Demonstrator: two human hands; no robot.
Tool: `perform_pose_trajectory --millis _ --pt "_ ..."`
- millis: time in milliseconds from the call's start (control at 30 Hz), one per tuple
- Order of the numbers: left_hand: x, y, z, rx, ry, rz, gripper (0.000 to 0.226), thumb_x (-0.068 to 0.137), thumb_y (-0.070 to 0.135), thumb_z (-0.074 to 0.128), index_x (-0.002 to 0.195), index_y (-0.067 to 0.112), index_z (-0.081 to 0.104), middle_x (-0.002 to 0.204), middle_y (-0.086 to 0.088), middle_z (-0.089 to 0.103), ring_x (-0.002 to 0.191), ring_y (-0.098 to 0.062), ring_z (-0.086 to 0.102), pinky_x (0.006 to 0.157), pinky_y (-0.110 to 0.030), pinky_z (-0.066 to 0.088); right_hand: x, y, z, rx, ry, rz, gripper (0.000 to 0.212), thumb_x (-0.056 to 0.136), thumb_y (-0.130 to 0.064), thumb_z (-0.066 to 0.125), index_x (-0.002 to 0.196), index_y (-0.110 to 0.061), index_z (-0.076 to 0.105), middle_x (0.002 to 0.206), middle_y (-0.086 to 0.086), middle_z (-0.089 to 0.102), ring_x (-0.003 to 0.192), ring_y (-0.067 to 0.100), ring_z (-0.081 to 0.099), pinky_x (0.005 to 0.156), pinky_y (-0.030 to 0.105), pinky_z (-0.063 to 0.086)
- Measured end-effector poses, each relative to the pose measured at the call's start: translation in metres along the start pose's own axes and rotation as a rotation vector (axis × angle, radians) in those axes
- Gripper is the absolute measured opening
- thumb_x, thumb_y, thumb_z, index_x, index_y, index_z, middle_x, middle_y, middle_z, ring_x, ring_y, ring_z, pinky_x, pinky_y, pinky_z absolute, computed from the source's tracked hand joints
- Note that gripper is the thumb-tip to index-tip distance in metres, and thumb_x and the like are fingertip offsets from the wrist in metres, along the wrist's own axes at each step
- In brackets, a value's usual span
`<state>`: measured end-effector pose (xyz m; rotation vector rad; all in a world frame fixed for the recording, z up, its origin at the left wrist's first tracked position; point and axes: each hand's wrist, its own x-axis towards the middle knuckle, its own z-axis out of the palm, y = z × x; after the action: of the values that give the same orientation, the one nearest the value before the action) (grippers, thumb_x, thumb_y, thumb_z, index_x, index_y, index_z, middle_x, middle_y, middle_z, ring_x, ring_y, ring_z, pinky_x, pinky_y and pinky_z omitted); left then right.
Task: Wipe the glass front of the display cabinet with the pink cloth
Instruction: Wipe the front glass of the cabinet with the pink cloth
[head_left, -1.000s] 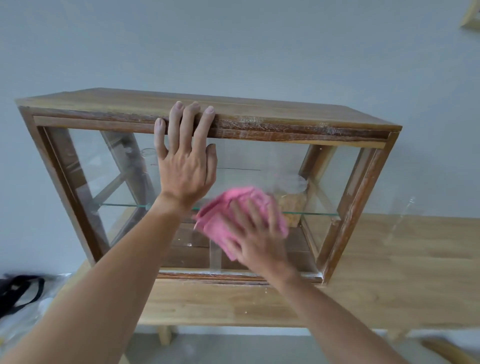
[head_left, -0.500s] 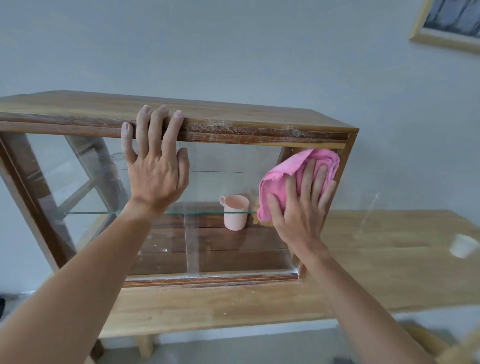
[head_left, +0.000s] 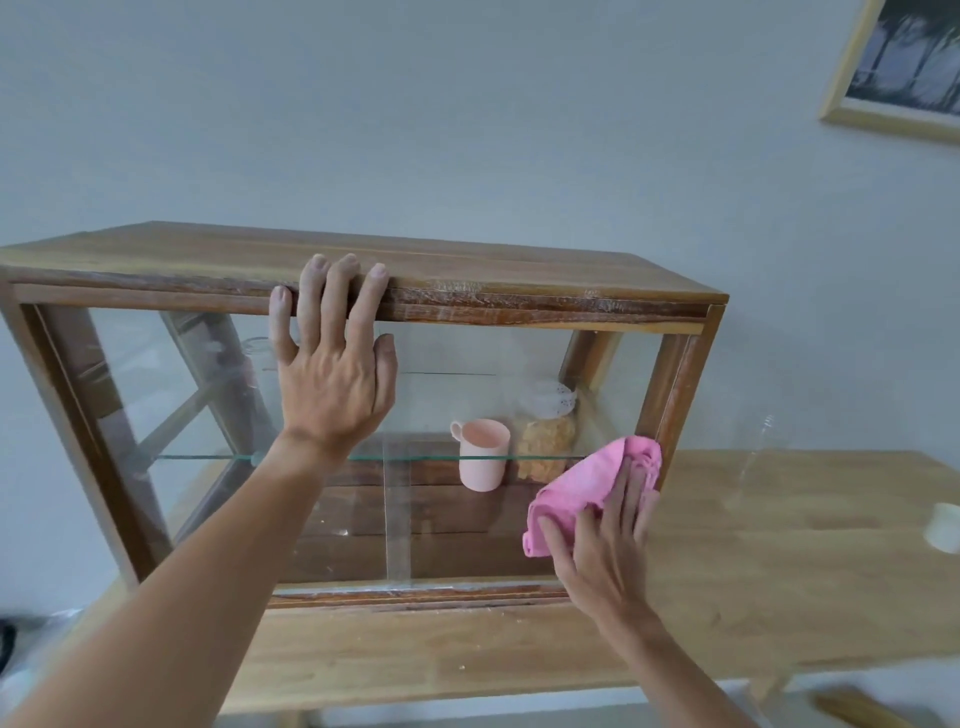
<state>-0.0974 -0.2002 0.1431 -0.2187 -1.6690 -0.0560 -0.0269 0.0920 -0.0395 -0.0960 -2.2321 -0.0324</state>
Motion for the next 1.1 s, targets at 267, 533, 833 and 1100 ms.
perform_pose_trajectory --millis 267,533,833,1100 --pt "-0.001 -0.001 -0.001 -0.028 0.009 0.005 0.054 0.098 0.027 0.033 0.152 0.015 0.034 0.153 -0.009 0.036 0.15 -0.029 0.021 0.124 -0.043 0.001 0.117 -0.072 -0.055 0.119 0.284 -0.076 0.067 0.098 -0.061 0.04 0.149 -0.017 0.042 0.164 0.028 0.017 0.153 0.05 0.003 0.121 0.066 -0.005" --pt "0.001 0.001 -0.001 -0.037 0.0 -0.004 0.055 0.097 0.024 0.038 0.152 0.016 0.035 0.152 -0.01 0.041 0.149 -0.03 0.024 0.123 -0.044 0.003 0.064 -0.028 -0.031 0.012 0.158 -0.169 0.068 0.098 -0.062 0.038 0.15 -0.018 0.04 0.167 0.019 0.015 0.156 0.038 0.001 0.125 0.059 0.0" --pt "0.016 -0.013 -0.026 -0.181 -0.049 0.069 0.043 0.104 0.032 0.047 0.146 0.022 0.046 0.144 0.0 0.057 0.14 -0.021 0.043 0.113 -0.042 0.024 0.104 -0.159 -0.053 0.153 0.247 -0.187 0.058 0.1 -0.059 0.04 0.138 -0.016 0.051 0.166 0.02 0.021 0.156 0.042 0.006 0.123 0.064 -0.001" --pt "0.018 -0.154 -0.055 -0.14 -0.113 0.063 0.049 0.103 0.024 0.037 0.15 0.014 0.044 0.161 -0.013 0.035 0.152 -0.029 0.025 0.124 -0.047 0.011 0.069 -0.172 -0.033 0.104 0.164 -0.107 0.062 0.095 -0.06 0.045 0.136 -0.014 0.058 0.167 0.018 0.01 0.157 0.037 0.001 0.124 0.061 0.0"
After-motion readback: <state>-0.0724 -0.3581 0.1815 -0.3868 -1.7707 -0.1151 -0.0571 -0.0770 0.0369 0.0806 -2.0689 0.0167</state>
